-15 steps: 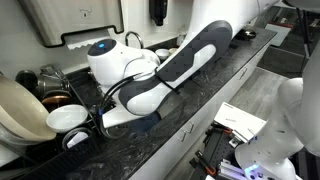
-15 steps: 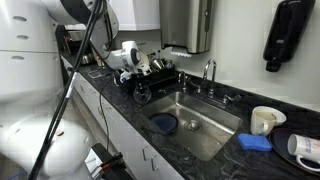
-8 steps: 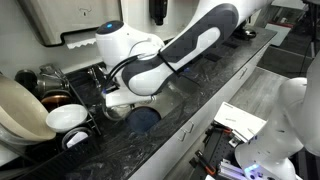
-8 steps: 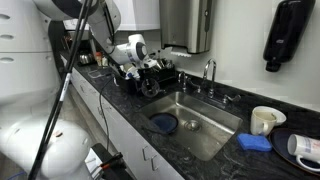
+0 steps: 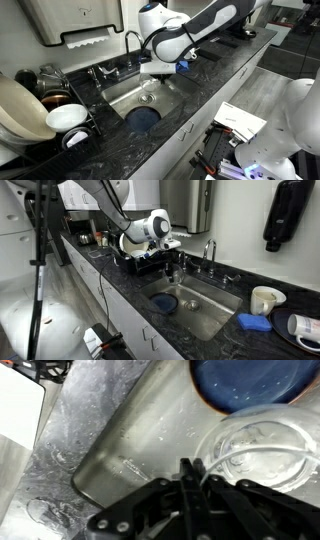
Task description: Move the glass cup to the right side of the counter.
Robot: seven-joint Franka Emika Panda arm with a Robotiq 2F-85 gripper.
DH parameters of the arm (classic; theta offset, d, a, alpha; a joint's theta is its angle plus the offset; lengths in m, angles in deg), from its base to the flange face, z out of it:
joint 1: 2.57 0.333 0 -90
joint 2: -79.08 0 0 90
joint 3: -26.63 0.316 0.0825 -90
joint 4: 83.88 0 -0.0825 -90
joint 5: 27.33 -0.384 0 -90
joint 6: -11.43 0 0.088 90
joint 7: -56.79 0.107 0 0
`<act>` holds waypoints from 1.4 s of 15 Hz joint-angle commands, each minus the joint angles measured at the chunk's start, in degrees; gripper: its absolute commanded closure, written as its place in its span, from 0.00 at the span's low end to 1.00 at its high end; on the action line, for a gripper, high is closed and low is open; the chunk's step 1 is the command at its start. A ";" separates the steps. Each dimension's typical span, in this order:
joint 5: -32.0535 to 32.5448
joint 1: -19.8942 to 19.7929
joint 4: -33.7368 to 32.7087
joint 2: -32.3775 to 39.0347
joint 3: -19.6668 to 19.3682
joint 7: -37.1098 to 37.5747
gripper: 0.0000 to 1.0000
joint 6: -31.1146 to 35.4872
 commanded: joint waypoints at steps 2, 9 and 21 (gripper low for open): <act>-3.70 -6.01 2.78 -2.10 -2.60 -4.14 0.99 -1.60; -3.50 -10.58 1.83 -0.86 -5.61 -2.99 0.95 -2.51; 1.44 -12.69 -5.87 4.70 -8.69 16.15 0.99 -10.45</act>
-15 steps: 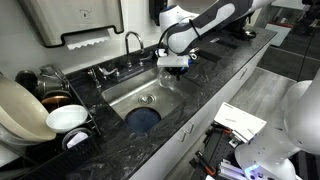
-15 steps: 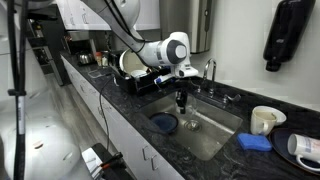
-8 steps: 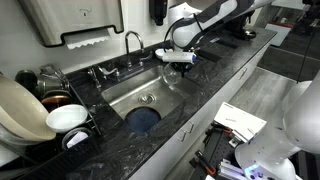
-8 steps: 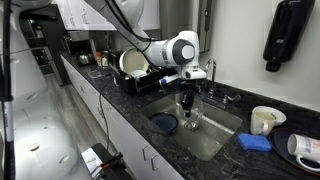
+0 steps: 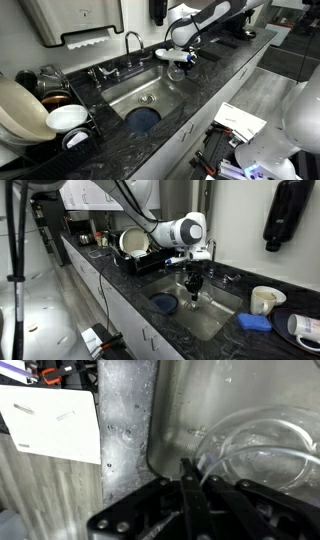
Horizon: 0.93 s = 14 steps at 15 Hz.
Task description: Move the glass cup to the right side of the counter.
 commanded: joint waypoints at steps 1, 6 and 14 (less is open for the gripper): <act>3.38 -1.65 -4.72 3.45 -1.83 7.90 0.99 -5.19; 3.35 -5.14 -11.26 10.35 -6.78 12.88 0.99 -12.39; -16.16 -15.00 -33.99 29.65 -10.75 6.15 0.99 -29.06</act>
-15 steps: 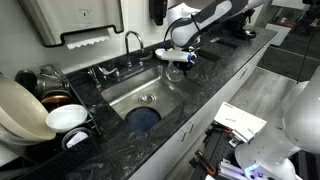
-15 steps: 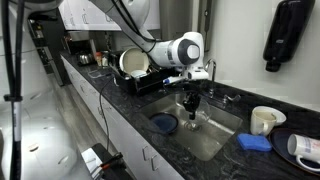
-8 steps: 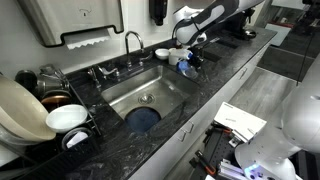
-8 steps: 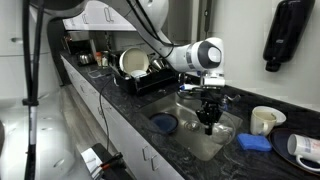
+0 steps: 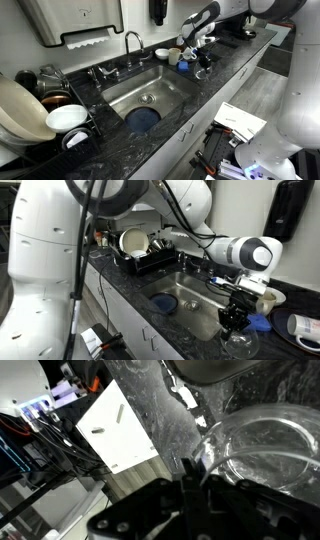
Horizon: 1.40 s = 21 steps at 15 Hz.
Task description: Move the glass cup to the right side of the counter.
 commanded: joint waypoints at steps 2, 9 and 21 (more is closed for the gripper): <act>-12.42 -5.40 -17.47 11.00 0.06 -1.47 0.99 -14.03; -17.25 -7.48 -29.10 16.42 -1.68 7.09 0.99 -13.24; -17.04 -9.07 -29.18 15.01 -2.20 13.81 0.27 -9.82</act>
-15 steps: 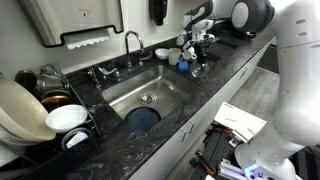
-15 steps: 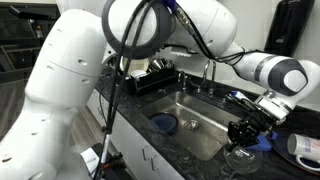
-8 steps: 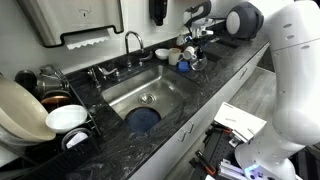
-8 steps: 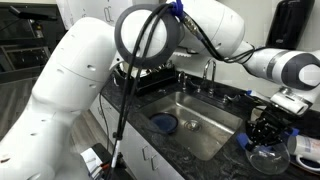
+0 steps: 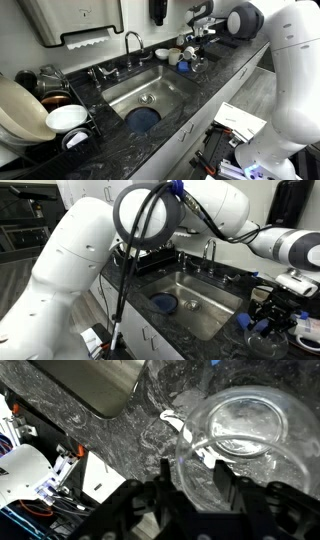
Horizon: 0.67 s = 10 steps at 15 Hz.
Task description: Move the glass cup to the right side of the counter.
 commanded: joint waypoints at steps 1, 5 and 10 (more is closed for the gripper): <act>-0.14 -0.34 -0.31 -1.71 0.34 0.46 0.20 -0.88; 1.20 1.46 1.31 -8.33 0.07 -2.21 0.00 -5.55; 2.40 1.72 -0.79 -14.80 1.93 -10.04 0.00 -18.60</act>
